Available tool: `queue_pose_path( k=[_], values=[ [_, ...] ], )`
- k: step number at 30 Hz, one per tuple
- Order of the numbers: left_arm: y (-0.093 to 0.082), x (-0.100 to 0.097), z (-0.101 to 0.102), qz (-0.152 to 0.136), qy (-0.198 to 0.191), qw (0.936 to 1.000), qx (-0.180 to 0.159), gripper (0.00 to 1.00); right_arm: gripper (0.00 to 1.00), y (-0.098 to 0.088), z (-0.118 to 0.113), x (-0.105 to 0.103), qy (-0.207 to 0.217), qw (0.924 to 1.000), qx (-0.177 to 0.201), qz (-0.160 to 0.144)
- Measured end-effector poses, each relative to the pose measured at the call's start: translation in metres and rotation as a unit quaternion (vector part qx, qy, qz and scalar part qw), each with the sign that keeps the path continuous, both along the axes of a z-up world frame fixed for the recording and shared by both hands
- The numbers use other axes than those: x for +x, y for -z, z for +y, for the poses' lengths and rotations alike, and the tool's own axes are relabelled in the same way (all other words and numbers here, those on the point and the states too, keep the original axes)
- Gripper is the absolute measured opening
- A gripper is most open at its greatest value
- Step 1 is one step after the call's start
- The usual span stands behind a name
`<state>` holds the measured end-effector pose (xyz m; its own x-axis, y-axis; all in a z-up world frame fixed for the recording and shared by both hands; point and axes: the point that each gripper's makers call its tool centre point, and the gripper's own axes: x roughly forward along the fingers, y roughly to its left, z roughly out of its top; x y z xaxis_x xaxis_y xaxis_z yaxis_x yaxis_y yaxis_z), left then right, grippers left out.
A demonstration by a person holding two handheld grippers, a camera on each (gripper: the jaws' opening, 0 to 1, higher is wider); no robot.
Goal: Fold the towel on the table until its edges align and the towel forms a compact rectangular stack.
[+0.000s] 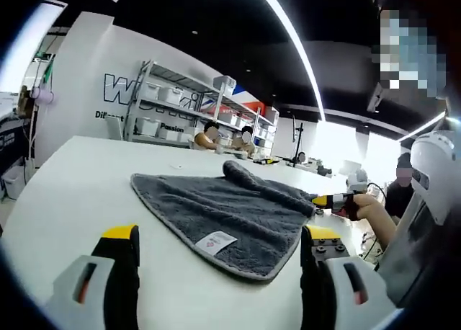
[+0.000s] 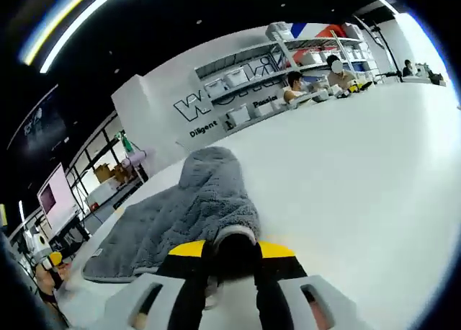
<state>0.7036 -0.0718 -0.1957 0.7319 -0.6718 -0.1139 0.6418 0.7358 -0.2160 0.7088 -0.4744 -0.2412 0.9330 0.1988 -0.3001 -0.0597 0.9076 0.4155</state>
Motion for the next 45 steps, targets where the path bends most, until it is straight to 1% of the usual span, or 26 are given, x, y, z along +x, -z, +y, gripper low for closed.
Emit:
queue_pose_path(
  k=[2, 3, 6, 8, 9, 10, 11, 12, 13, 15, 16, 18, 19, 20, 23, 27, 29, 30, 31, 32, 34, 36, 37, 38, 40, 45],
  values=[
    [-0.001, -0.001, 0.000, -0.001, 0.002, 1.0000, 0.003, 0.98, 0.20, -0.002, 0.000, -0.001, 0.001, 1.0000, -0.006, -0.005],
    [-0.001, -0.002, 0.000, -0.001, 0.002, 1.0000, 0.004, 0.98, 0.17, -0.003, -0.001, -0.001, -0.002, 0.9997, -0.021, -0.012],
    [-0.003, -0.005, 0.003, -0.003, -0.002, 1.0000, 0.007, 0.98, 0.11, -0.010, 0.002, 0.000, -0.009, 0.9964, -0.078, -0.031],
    [-0.003, -0.007, 0.005, -0.003, -0.005, 0.9999, 0.008, 0.98, 0.10, -0.015, 0.005, 0.001, -0.011, 0.9906, -0.131, -0.040],
    [-0.004, -0.009, 0.007, -0.004, -0.011, 0.9999, 0.008, 0.98, 0.10, -0.019, 0.006, 0.001, -0.012, 0.9862, -0.159, -0.046],
    [-0.003, -0.009, 0.009, -0.004, -0.013, 0.9999, 0.008, 0.98, 0.10, -0.024, 0.009, 0.001, -0.015, 0.9787, -0.197, -0.055],
    [-0.003, -0.009, 0.010, -0.001, -0.017, 0.9998, 0.008, 0.98, 0.09, -0.034, 0.014, 0.002, -0.019, 0.9653, -0.249, -0.075],
    [-0.002, -0.010, 0.011, 0.000, -0.018, 0.9998, 0.008, 0.98, 0.09, -0.038, 0.017, 0.002, -0.021, 0.9581, -0.274, -0.082],
    [-0.001, -0.010, 0.011, 0.002, -0.020, 0.9997, 0.010, 0.98, 0.09, -0.046, 0.023, 0.002, -0.027, 0.9464, -0.308, -0.093],
    [0.000, -0.012, 0.011, 0.004, -0.020, 0.9997, 0.012, 0.98, 0.09, -0.057, 0.033, 0.003, -0.031, 0.9341, -0.337, -0.113],
    [0.000, -0.012, 0.011, 0.004, -0.019, 0.9997, 0.014, 0.98, 0.08, -0.061, 0.038, 0.004, -0.038, 0.9290, -0.348, -0.121],
    [0.000, -0.013, 0.011, 0.004, -0.019, 0.9997, 0.015, 0.98, 0.08, -0.065, 0.044, 0.003, -0.040, 0.9263, -0.352, -0.128],
    [-0.001, -0.014, 0.011, 0.004, -0.020, 0.9997, 0.016, 0.98, 0.08, -0.070, 0.051, 0.005, -0.049, 0.9150, -0.377, -0.136],
    [-0.001, -0.014, 0.012, 0.004, -0.021, 0.9996, 0.017, 0.98, 0.08, -0.072, 0.055, 0.005, -0.053, 0.9118, -0.382, -0.141],
    [-0.002, -0.014, 0.013, 0.003, -0.023, 0.9996, 0.018, 0.97, 0.08, -0.079, 0.072, 0.008, -0.074, 0.8917, -0.416, -0.161],
    [-0.002, -0.014, 0.014, 0.004, -0.026, 0.9994, 0.021, 0.97, 0.07, -0.089, 0.093, 0.010, -0.096, 0.8623, -0.461, -0.187],
    [-0.003, -0.014, 0.014, 0.003, -0.027, 0.9994, 0.021, 0.97, 0.07, -0.092, 0.109, 0.009, -0.120, 0.8557, -0.460, -0.203],
    [-0.004, -0.014, 0.014, 0.003, -0.027, 0.9994, 0.021, 0.97, 0.07, -0.096, 0.119, 0.008, -0.133, 0.8507, -0.458, -0.221],
    [-0.004, -0.014, 0.014, 0.003, -0.027, 0.9994, 0.022, 0.97, 0.07, -0.097, 0.124, 0.008, -0.138, 0.8472, -0.460, -0.228],
    [-0.004, -0.014, 0.014, 0.002, -0.028, 0.9993, 0.023, 0.97, 0.07, -0.100, 0.131, 0.007, -0.146, 0.8364, -0.470, -0.240],
    [-0.004, -0.015, 0.014, 0.003, -0.028, 0.9993, 0.024, 0.97, 0.07, -0.102, 0.143, 0.005, -0.162, 0.8272, -0.473, -0.257],
    [-0.004, -0.015, 0.014, 0.004, -0.028, 0.9993, 0.025, 0.97, 0.07, -0.103, 0.149, 0.004, -0.172, 0.8241, -0.471, -0.265],
    [-0.003, -0.016, 0.013, 0.006, -0.028, 0.9992, 0.027, 0.97, 0.07, -0.103, 0.159, 0.003, -0.188, 0.8187, -0.468, -0.275],
    [-0.002, -0.016, 0.013, 0.006, -0.028, 0.9992, 0.027, 0.97, 0.07, -0.102, 0.165, 0.002, -0.197, 0.8136, -0.469, -0.281],
    [-0.001, -0.016, 0.012, 0.008, -0.028, 0.9992, 0.027, 0.97, 0.07, -0.100, 0.176, 0.001, -0.217, 0.7993, -0.479, -0.290],
    [0.002, -0.017, 0.010, 0.012, -0.027, 0.9991, 0.030, 0.97, 0.07, -0.087, 0.202, -0.002, -0.263, 0.7837, -0.479, -0.295]
  ],
)
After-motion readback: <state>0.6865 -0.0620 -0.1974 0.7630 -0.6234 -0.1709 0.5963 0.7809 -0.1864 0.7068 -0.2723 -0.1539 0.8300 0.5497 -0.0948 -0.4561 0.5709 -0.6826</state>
